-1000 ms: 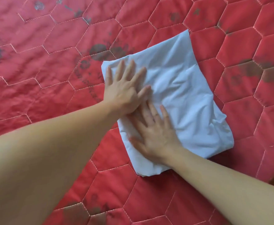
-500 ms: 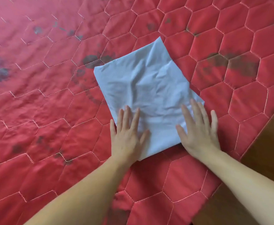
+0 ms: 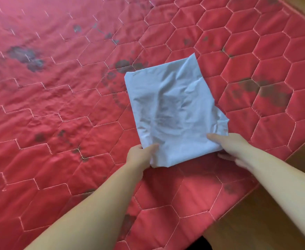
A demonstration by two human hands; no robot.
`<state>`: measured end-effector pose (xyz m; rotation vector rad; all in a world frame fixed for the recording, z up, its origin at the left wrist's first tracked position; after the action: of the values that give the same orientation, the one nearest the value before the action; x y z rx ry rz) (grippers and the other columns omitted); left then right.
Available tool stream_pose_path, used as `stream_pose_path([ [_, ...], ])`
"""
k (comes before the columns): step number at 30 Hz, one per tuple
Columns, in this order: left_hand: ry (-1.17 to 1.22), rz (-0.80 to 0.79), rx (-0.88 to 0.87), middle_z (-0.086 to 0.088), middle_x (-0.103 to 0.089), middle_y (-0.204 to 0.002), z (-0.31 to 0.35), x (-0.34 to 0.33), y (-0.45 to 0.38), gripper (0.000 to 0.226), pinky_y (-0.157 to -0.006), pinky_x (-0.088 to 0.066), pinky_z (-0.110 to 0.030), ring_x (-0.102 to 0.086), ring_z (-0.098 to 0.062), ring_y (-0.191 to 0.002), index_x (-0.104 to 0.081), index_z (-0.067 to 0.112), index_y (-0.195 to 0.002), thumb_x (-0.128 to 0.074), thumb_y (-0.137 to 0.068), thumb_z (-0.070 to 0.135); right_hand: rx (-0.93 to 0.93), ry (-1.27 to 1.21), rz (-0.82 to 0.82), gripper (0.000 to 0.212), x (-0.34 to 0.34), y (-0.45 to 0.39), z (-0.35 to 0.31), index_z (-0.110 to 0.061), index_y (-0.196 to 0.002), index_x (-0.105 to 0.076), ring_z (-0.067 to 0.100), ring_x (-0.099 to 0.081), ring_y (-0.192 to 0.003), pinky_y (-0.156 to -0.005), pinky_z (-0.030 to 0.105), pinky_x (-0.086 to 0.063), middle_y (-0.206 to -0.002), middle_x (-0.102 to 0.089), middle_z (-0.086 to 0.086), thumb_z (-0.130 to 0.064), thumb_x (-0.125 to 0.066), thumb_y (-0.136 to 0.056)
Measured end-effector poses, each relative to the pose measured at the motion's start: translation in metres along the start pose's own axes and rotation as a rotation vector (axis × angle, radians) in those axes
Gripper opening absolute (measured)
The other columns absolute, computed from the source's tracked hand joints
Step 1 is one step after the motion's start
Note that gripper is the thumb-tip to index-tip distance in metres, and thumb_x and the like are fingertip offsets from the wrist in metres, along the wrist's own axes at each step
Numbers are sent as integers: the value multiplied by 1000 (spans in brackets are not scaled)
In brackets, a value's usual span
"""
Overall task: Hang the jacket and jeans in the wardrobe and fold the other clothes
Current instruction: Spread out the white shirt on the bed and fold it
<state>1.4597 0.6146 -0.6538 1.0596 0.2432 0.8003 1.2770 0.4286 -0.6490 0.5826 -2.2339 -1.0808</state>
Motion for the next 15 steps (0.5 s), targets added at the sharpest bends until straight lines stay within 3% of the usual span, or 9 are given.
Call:
stream_pose_path([
  [3,131,-125,86,-11,-71,-88,10,8,2,24,-74,-58,-38,-64,-19,-64,-67,3,-108,-67,-87,15,-39,-217,-56,22,5,-1,-15,-13,-104,-64,14,-65,-80,-60,29,-54,-90,-70,2,-15,-72,-84],
  [6,204,-128,68,-9,-66,-87,34,15,6,21,-58,-56,-26,-59,-19,-65,-66,6,-109,-61,-89,10,7,-326,-96,31,9,-3,-39,-11,-113,-62,15,-65,-77,-54,28,-56,-93,-69,4,-7,-70,-83],
  [9,289,-98,17,-2,-69,-96,64,21,7,57,-55,-53,-24,-62,-18,-68,-44,19,-138,-61,-86,3,151,-259,-93,56,12,-5,-76,-25,-135,-48,13,-62,-83,-55,30,-56,-122,-57,0,-8,-66,-86],
  [10,317,-95,-1,-2,-71,-100,72,23,5,61,-55,-53,-25,-64,-18,-70,-43,24,-139,-60,-85,2,197,-225,-94,64,14,-4,-89,-30,-142,-40,12,-61,-84,-58,33,-58,-128,-48,-3,-7,-63,-87],
  [12,311,-109,-33,-1,-74,-93,89,24,4,46,-55,-53,-25,-66,-18,-68,-57,27,-124,-58,-86,2,277,-91,-131,66,17,-1,-116,-35,-146,-33,15,-63,-78,-59,38,-60,-127,-42,-5,-7,-57,-91],
  [15,245,-98,-43,-4,-72,-86,97,28,1,24,-57,-56,-25,-67,-20,-70,-68,23,-107,-60,-90,8,358,424,-167,54,23,-5,-142,-32,-141,-39,23,-67,-63,-52,32,-57,-106,-60,2,-24,-59,-92],
])
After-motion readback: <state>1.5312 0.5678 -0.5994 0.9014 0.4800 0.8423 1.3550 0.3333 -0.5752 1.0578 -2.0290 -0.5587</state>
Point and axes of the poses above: each hand's wrist, its own y-axis away from the middle knuckle, its own x-axis out of the back of the hand, z = x × y, the point moved 4 cm from there along -y, towards the middle knuckle
